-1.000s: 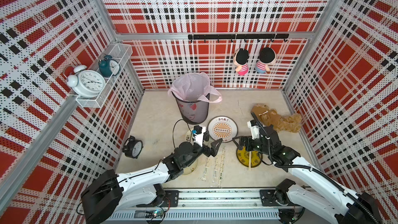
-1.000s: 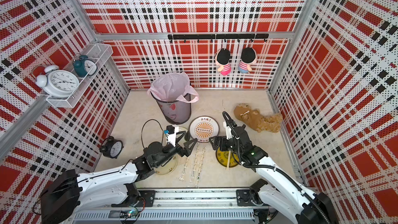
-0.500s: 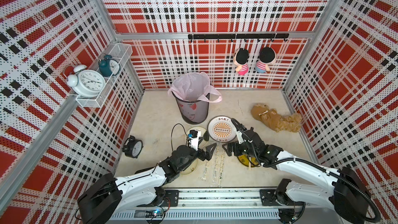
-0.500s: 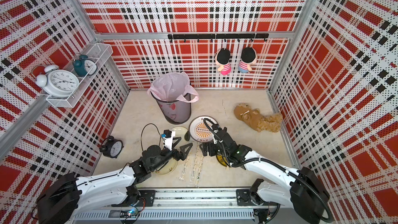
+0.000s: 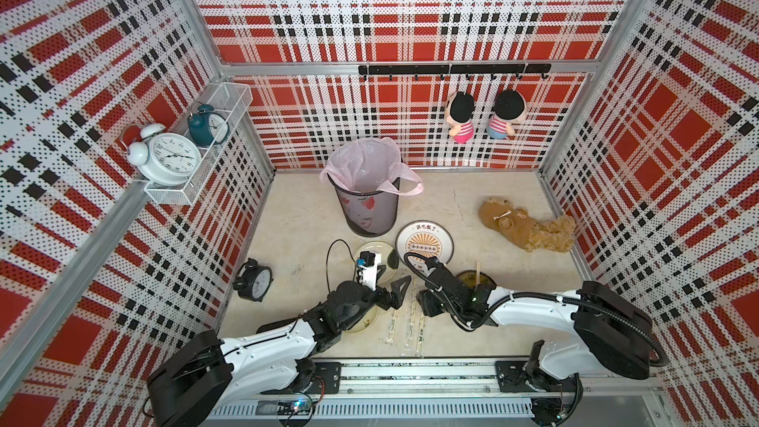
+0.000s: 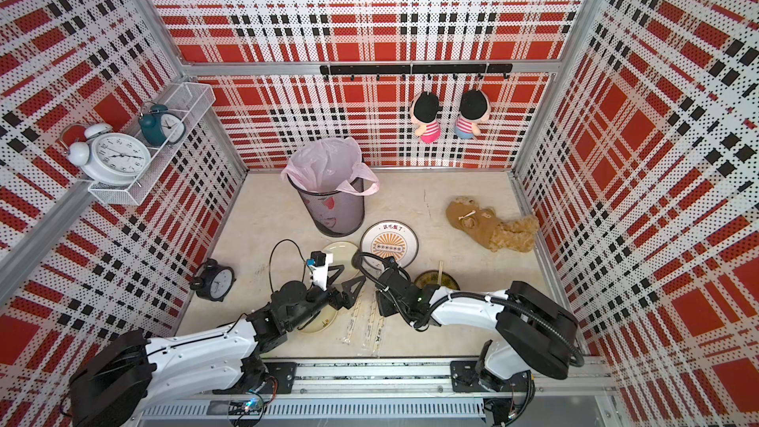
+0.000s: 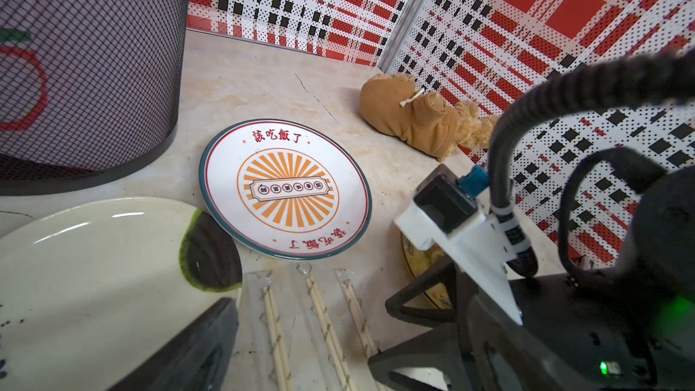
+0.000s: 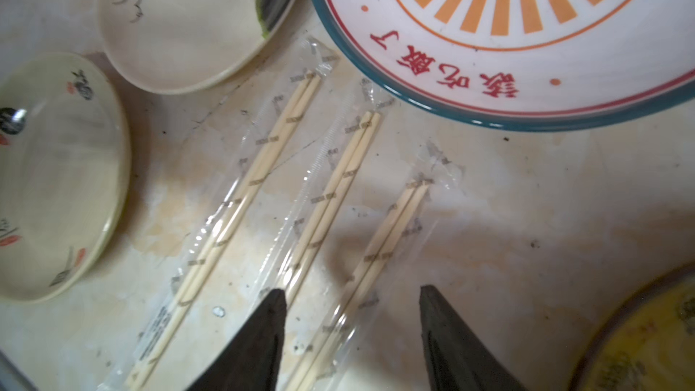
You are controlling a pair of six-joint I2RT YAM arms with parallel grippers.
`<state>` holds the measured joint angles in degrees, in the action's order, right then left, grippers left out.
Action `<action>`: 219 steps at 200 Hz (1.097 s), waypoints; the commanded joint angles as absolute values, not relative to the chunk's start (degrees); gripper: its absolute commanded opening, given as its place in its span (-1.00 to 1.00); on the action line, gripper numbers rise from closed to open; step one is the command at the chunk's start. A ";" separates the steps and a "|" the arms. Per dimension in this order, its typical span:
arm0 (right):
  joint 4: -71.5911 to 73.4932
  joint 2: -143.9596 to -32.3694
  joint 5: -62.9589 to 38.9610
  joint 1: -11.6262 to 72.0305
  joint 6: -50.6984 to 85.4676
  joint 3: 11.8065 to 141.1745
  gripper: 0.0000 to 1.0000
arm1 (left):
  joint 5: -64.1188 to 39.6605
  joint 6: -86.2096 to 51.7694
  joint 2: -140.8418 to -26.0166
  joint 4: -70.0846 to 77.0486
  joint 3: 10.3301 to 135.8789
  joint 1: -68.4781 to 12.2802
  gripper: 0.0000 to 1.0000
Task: Remove the packaging of disposable chopsticks
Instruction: Pick up the disposable chopsticks from the center of the board.
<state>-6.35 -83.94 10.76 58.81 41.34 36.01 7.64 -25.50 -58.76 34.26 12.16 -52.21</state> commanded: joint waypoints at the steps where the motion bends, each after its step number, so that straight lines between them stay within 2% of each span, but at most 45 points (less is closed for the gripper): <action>1: -5.83 -84.55 13.98 59.90 43.49 36.12 0.01 | 9.99 -24.97 -58.70 35.16 12.21 -53.64 0.97; 100: -5.92 -87.23 14.29 59.94 43.12 35.45 -0.35 | 11.06 -24.61 -59.72 36.03 12.13 -54.13 0.97; 126: -7.61 -86.30 12.64 57.26 40.52 34.75 -0.44 | 10.81 -24.96 -60.69 36.78 12.04 -54.39 0.97; 175: -11.03 -86.10 13.91 55.85 36.80 37.30 -0.53 | 11.48 -24.70 -60.83 37.48 11.60 -54.67 0.97; 219: -8.18 -88.77 8.45 55.20 32.14 40.55 -0.61 | 11.21 -24.43 -60.29 37.45 11.34 -54.32 0.97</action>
<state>-8.75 -87.55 11.18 55.55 35.38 38.24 10.90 -25.28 -60.99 36.01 12.14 -54.43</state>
